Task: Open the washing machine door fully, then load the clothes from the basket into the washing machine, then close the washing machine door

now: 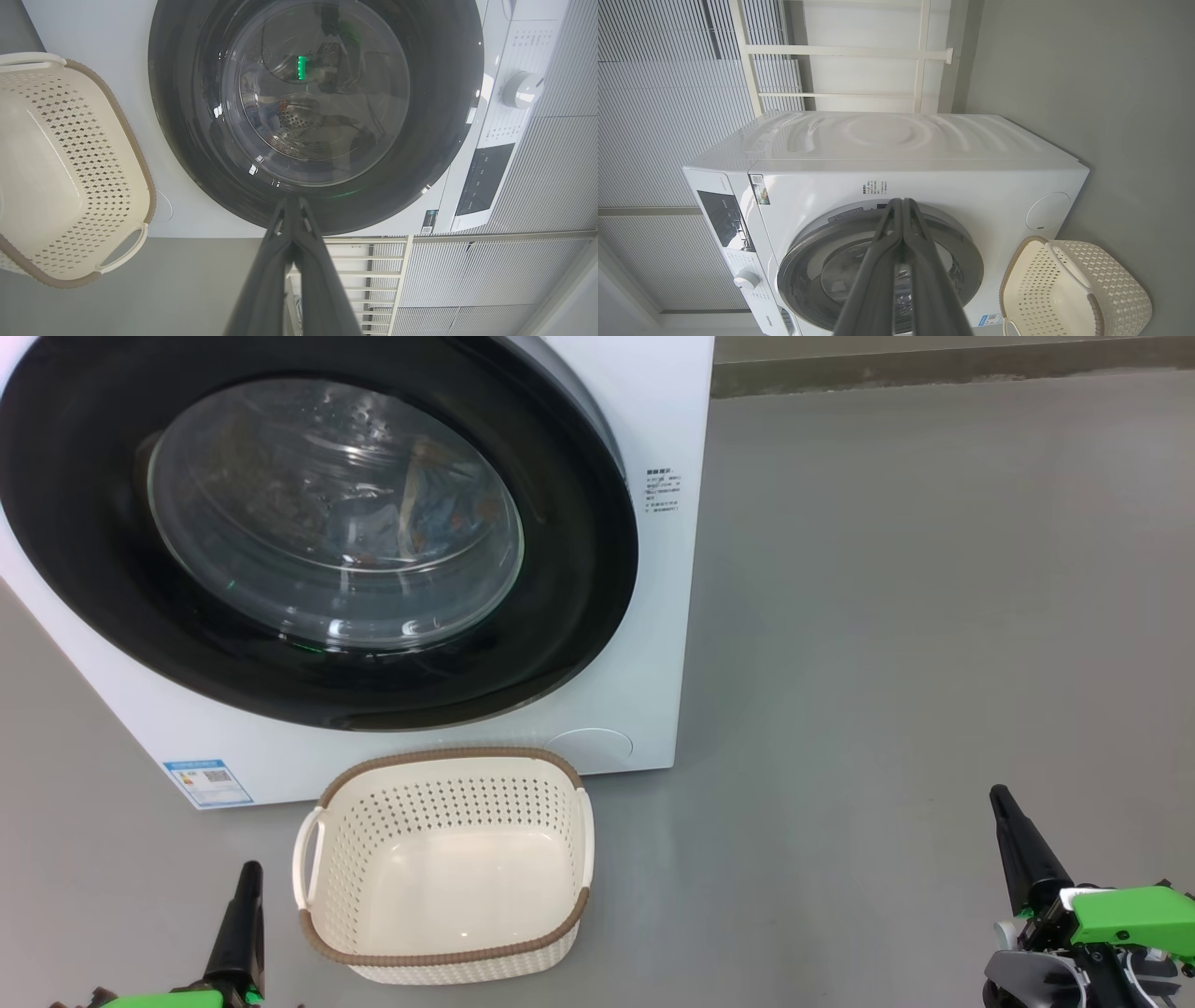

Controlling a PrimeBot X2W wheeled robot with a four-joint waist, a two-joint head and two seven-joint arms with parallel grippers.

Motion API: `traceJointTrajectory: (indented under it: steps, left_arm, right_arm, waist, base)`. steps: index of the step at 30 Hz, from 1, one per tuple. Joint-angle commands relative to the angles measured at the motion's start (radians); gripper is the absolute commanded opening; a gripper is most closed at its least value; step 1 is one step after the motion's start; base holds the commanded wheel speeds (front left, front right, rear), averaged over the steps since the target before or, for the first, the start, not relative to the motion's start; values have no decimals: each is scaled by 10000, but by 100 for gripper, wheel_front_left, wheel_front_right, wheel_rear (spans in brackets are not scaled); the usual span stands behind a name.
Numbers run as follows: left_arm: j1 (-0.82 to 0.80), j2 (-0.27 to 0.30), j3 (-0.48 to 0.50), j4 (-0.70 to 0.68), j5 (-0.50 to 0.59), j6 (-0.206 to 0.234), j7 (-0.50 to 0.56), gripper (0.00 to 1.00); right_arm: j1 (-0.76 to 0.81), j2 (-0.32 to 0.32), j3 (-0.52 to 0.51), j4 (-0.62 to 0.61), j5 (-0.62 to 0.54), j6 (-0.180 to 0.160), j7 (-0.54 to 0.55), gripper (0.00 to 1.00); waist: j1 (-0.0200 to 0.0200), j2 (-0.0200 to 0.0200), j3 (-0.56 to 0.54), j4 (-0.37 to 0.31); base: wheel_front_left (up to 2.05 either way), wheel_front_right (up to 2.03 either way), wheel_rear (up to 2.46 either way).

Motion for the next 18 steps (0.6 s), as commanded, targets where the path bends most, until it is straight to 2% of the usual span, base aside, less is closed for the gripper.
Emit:
traceJointTrajectory:
  steps: [1,18]
  left_arm:
    - [-425,95,266,-309,-82,7,60,0]
    - [-425,95,266,-309,-82,7,59,0]
  right_arm:
    - [-400,-79,187,-297,48,17,41,0]
    - [-400,-79,188,-297,49,17,41,0]
  waist:
    - [-1,0,0,0]
    - [-1,0,0,0]
  base:
    - [0,0,0]
    - [0,0,0]
